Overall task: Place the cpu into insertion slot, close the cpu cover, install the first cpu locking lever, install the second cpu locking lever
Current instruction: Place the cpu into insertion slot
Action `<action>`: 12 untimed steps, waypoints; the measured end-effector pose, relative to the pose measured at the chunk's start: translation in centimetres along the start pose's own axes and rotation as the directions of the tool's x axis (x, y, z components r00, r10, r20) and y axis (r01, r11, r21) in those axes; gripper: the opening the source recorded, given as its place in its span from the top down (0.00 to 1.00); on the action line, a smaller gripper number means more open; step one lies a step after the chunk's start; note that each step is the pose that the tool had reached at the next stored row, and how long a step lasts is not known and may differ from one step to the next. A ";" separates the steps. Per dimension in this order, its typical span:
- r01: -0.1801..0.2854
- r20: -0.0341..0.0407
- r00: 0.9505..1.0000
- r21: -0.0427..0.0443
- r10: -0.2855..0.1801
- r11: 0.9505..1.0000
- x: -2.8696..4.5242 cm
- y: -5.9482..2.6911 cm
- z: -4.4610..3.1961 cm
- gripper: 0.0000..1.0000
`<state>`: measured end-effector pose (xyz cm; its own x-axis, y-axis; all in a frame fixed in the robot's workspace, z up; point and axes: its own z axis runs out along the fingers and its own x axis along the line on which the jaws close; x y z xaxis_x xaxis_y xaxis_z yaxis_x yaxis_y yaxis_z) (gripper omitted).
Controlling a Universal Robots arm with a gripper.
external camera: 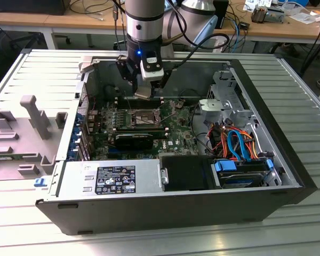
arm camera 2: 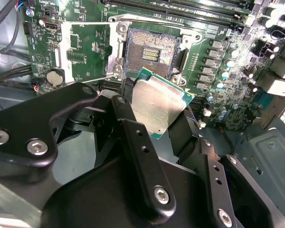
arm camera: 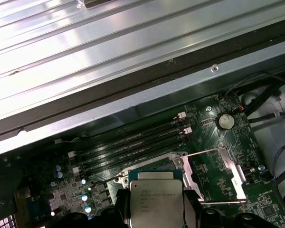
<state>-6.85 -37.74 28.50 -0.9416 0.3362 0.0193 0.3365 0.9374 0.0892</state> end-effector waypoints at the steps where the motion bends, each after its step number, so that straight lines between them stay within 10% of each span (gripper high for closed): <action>1: -0.001 0.000 1.000 0.000 0.001 1.000 0.00 0.00 0.00 0.45; 12: -0.014 0.001 1.000 0.000 0.014 1.000 0.00 0.00 0.01 0.45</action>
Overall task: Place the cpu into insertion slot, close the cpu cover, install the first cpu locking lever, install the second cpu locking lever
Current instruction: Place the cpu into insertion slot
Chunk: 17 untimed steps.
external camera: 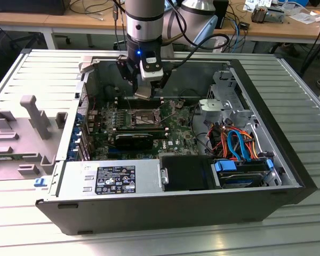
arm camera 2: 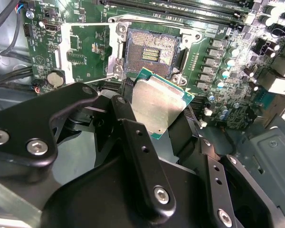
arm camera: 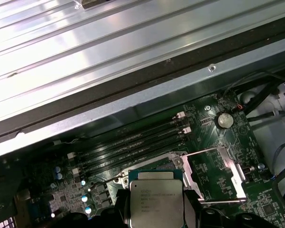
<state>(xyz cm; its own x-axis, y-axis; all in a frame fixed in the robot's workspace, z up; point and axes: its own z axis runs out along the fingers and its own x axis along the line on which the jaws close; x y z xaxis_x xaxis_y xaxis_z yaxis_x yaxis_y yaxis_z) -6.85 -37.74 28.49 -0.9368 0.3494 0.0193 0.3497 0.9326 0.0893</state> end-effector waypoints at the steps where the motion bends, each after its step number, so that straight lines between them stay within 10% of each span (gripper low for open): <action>1: -0.001 0.000 1.000 0.000 0.001 1.000 0.00 0.00 0.00 0.45; 17: -0.019 0.002 1.000 0.000 0.019 1.000 0.00 0.00 0.01 0.45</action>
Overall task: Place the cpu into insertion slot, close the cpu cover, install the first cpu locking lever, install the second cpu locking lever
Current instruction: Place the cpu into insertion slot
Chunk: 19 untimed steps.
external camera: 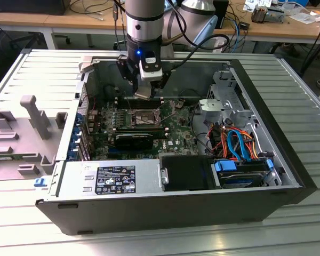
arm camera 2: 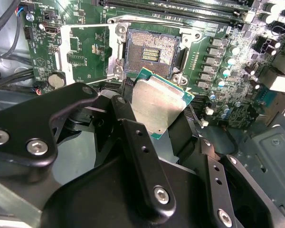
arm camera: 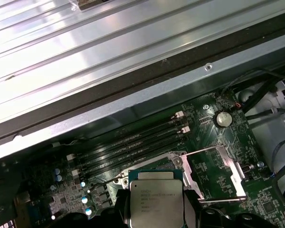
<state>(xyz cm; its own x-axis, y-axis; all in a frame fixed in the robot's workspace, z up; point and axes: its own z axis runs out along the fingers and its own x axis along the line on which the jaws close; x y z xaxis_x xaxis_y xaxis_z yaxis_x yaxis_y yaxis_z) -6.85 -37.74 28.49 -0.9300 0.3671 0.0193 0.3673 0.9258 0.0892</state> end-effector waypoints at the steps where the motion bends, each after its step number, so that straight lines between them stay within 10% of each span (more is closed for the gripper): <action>1: -0.001 0.000 1.000 0.000 0.001 1.000 0.00 0.00 0.00 0.45; 19: -0.022 0.002 1.000 0.000 0.022 1.000 0.00 0.00 0.01 0.45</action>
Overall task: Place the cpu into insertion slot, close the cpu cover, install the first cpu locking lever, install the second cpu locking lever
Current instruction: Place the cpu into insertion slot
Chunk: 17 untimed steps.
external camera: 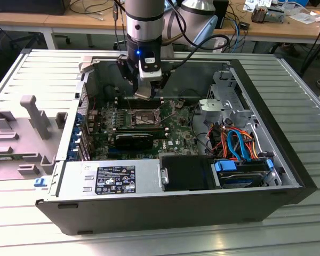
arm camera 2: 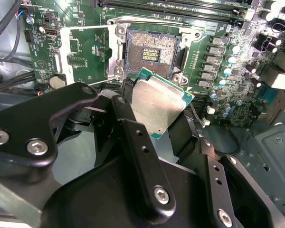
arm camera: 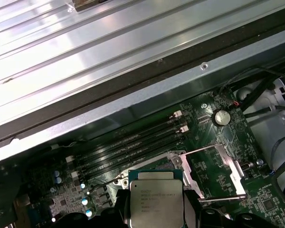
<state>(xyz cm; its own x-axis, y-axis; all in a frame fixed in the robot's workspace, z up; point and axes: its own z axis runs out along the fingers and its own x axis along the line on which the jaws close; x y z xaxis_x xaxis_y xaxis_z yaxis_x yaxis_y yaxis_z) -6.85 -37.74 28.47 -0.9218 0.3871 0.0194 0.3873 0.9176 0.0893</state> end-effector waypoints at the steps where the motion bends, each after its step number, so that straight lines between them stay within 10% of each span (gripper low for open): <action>1: -0.001 0.000 1.000 0.000 0.001 1.000 0.00 0.00 0.00 0.45; 17: -0.019 0.002 1.000 0.000 0.019 1.000 0.00 0.00 0.01 0.45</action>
<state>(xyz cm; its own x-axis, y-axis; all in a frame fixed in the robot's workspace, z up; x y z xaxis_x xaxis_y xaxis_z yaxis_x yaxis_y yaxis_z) -6.85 -37.74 28.47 -0.9143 0.4046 0.0193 0.4046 0.9101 0.0892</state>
